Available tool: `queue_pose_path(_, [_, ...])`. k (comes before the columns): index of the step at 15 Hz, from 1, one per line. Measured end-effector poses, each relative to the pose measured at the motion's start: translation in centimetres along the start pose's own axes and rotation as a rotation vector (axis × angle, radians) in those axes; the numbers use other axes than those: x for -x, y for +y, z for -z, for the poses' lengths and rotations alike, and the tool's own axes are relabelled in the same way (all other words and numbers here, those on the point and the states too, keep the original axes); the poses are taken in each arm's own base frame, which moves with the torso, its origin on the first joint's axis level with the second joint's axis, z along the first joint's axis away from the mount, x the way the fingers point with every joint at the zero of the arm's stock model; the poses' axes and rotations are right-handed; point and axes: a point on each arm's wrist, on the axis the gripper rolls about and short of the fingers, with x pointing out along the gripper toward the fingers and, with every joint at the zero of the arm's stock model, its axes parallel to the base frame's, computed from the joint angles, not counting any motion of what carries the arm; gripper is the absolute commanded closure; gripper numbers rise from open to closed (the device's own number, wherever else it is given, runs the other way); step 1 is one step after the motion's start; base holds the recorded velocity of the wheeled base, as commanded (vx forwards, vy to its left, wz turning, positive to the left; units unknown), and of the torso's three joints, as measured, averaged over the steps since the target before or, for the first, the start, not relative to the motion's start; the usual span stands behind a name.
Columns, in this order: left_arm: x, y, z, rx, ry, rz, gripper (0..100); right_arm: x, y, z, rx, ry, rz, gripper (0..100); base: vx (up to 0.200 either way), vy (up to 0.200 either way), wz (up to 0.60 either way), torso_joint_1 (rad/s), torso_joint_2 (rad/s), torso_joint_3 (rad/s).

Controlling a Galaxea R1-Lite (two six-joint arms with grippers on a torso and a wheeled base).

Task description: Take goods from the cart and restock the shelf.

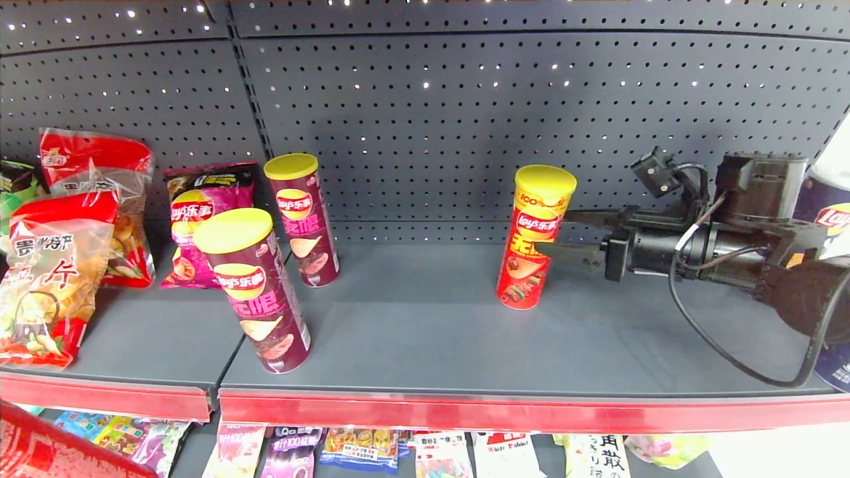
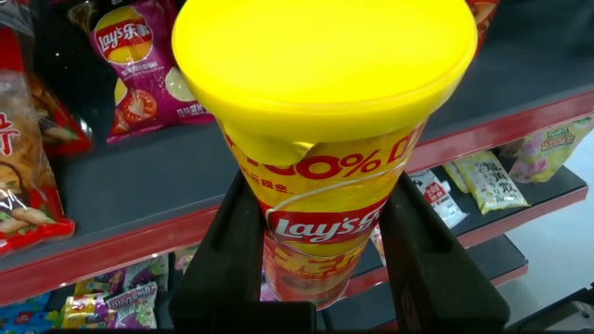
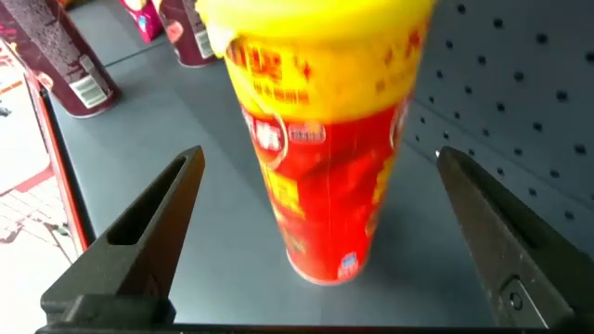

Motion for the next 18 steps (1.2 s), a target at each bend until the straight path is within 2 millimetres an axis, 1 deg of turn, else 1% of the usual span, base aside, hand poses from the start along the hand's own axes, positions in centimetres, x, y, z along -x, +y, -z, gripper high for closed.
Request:
queue_pose_path(7, [0.0, 0.0, 0.1, 0.001, 0.003, 0.0, 100, -2.5, 0.5, -0.3, 0.016, -0.003, -0.033, 0, 0.0, 0.0, 0.0, 0.0, 0.0, 0.0])
queue_pose_path(11, [0.0, 0.0, 0.1, 0.001, 0.003, 0.0, 100, -3.4, 0.4, -0.3, 0.023, -0.007, -0.043, 0, 0.0, 0.0, 0.0, 0.0, 0.0, 0.0])
queue_pose_path(12, [0.0, 0.0, 0.1, 0.001, 0.003, 0.0, 100, -3.6, 0.4, -0.3, 0.026, -0.011, -0.047, 100, 0.0, 0.0, 0.0, 0.0, 0.0, 0.0])
queue_pose_path(14, [0.0, 0.0, 0.2, 0.001, 0.003, 0.0, 100, -4.1, 0.3, -0.5, 0.046, -0.038, -0.041, 100, 0.0, 0.0, 0.0, 0.0, 0.0, 0.0])
queue_pose_path(18, [0.0, 0.0, 0.2, 0.001, 0.003, 0.0, 100, -4.6, 0.9, 0.0, 0.042, -0.028, -0.06, 100, 0.0, 0.0, 0.0, 0.0, 0.0, 0.0])
